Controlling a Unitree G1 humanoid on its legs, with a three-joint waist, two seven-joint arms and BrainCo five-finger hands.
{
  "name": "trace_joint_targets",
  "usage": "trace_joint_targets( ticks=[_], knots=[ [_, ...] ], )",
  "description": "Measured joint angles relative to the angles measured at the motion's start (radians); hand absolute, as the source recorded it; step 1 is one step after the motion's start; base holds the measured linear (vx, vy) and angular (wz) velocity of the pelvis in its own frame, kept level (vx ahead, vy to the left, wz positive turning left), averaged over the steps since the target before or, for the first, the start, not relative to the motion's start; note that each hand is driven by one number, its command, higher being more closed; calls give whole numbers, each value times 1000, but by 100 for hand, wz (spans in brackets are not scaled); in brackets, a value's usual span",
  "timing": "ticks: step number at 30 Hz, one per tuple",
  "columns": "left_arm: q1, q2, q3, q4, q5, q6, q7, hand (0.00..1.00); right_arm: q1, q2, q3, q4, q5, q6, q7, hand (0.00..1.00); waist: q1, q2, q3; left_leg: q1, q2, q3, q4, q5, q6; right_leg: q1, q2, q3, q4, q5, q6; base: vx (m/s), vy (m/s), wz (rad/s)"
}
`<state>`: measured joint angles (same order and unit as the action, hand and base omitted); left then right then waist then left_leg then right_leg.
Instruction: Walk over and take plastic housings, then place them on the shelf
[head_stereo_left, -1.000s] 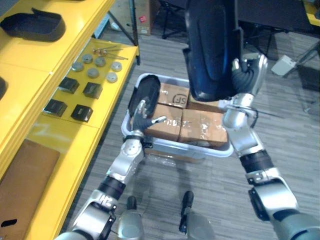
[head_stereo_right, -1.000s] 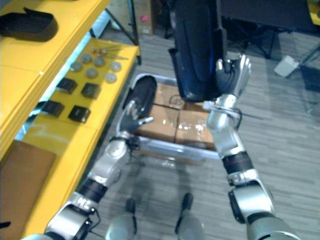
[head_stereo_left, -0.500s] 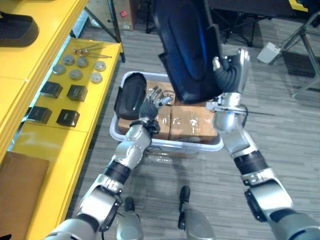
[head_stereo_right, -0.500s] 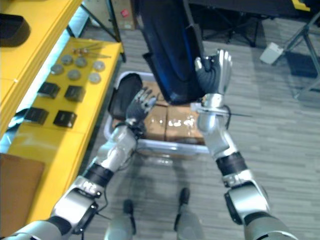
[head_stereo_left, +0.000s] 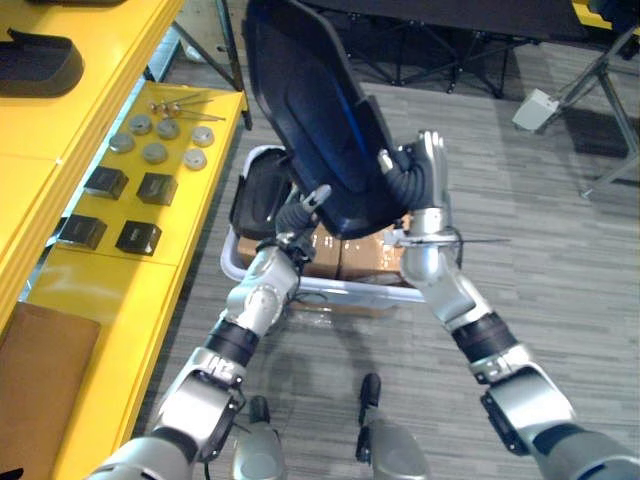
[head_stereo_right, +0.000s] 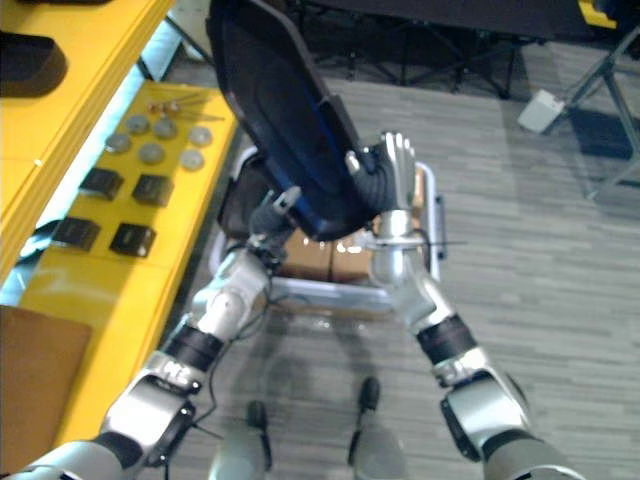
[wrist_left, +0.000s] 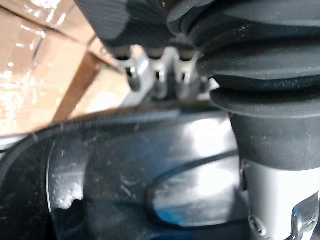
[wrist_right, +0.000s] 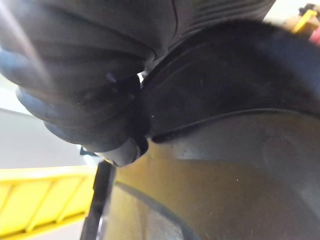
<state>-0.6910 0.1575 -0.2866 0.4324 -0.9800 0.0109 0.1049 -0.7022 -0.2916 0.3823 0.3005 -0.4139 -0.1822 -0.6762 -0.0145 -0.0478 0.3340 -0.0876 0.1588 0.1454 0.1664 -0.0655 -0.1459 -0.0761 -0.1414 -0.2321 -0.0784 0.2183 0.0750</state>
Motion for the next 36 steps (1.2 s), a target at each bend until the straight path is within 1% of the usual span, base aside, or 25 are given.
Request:
trace_joint_targets(
  ticks=[1,2,4,5,7,9,11,14,18,19,20,26,29,30,32,35,36],
  knots=[
    [0,-1,0,0,1,-2,0,0,5,8,0,0,6,0,0,100,0,0,0,0,0,-2,0,0,0,2,0,-2,0,0,0,4,15,5],
    [0,-1,0,0,5,-7,1,100,14,14,-1,-1,12,0,1,100,1,0,0,0,-1,-3,0,0,0,3,-1,-4,0,0,0,1,17,5],
    [0,0,0,0,5,-13,1,100,29,19,-1,-7,30,0,4,100,1,0,-1,1,-2,-4,0,0,0,4,-2,-4,0,0,0,0,0,0],
    [3,0,0,1,5,-29,5,100,43,24,2,-10,47,0,7,100,1,1,-6,1,-4,-3,0,0,0,4,-4,-4,0,0,0,0,0,0],
    [13,-6,-1,3,5,-46,10,100,77,36,2,-12,50,0,7,100,1,1,-29,2,-4,-3,-3,0,0,4,-4,-4,-1,0,0,0,0,0],
    [23,-11,-1,3,5,-87,10,100,114,46,12,-20,69,0,17,100,1,1,-54,14,-4,2,-10,0,0,8,-4,0,-1,0,0,5,14,-6],
    [23,-11,-1,2,5,-117,10,100,131,49,13,-38,87,0,20,100,0,2,-60,20,-4,5,-11,0,0,11,-4,4,-1,0,0,-26,9,-5],
    [29,-13,-2,3,5,-138,11,100,152,50,18,-59,86,-15,20,100,-1,2,-64,25,-5,7,-18,3,3,11,-4,6,-1,-1,0,-49,3,-3],
    [43,-13,-2,2,3,-157,33,100,174,51,37,-93,85,-21,19,100,-1,2,-65,35,-4,11,-27,9,3,11,-3,9,-1,-4,-4,-32,-2,-5],
    [52,-16,-2,2,1,-164,34,100,186,51,39,-96,84,-31,18,100,-2,1,-67,36,-5,10,-32,11,4,11,-3,8,-1,-4,-4,-8,5,3],
    [67,-20,-2,2,-2,-165,34,100,201,55,44,-96,84,-38,18,100,-2,0,-75,38,-5,9,-39,14,2,11,-3,6,-2,-4,-4,1,6,3],
    [133,-31,-3,-26,-1,-165,33,100,240,65,79,-96,81,-40,0,100,-2,0,-76,72,-6,5,-62,19,1,42,-4,-7,-2,-5,-2,15,6,5],
    [160,-29,-12,-43,-3,-167,32,100,262,74,83,-97,81,-47,-6,100,0,-9,-83,72,-7,4,-63,19,1,43,-4,-9,-2,-5,-2,4,3,2],
    [176,-29,-14,-50,-5,-173,31,100,271,79,84,-97,81,-47,-6,0,0,-15,-89,73,-7,4,-63,20,1,43,-5,-9,-3,-5,-2,0,0,0],
    [193,-30,-30,-50,-6,-186,31,100,291,88,86,-101,82,-52,-6,0,0,-26,-98,80,-8,4,-65,20,1,49,-6,-9,-3,-5,-2,0,0,0],
    [224,-32,-43,-56,-34,-197,29,100,331,88,101,-126,85,-56,-8,0,-1,-28,-115,91,-12,3,-71,20,2,60,-10,-11,-3,-8,2,-5,3,1],
    [243,-39,-42,-65,-36,-209,29,100,348,88,111,-138,85,-57,-8,0,-2,-28,-125,92,-13,2,-71,19,2,61,-12,-12,-3,-10,3,0,0,0]
  ],
)
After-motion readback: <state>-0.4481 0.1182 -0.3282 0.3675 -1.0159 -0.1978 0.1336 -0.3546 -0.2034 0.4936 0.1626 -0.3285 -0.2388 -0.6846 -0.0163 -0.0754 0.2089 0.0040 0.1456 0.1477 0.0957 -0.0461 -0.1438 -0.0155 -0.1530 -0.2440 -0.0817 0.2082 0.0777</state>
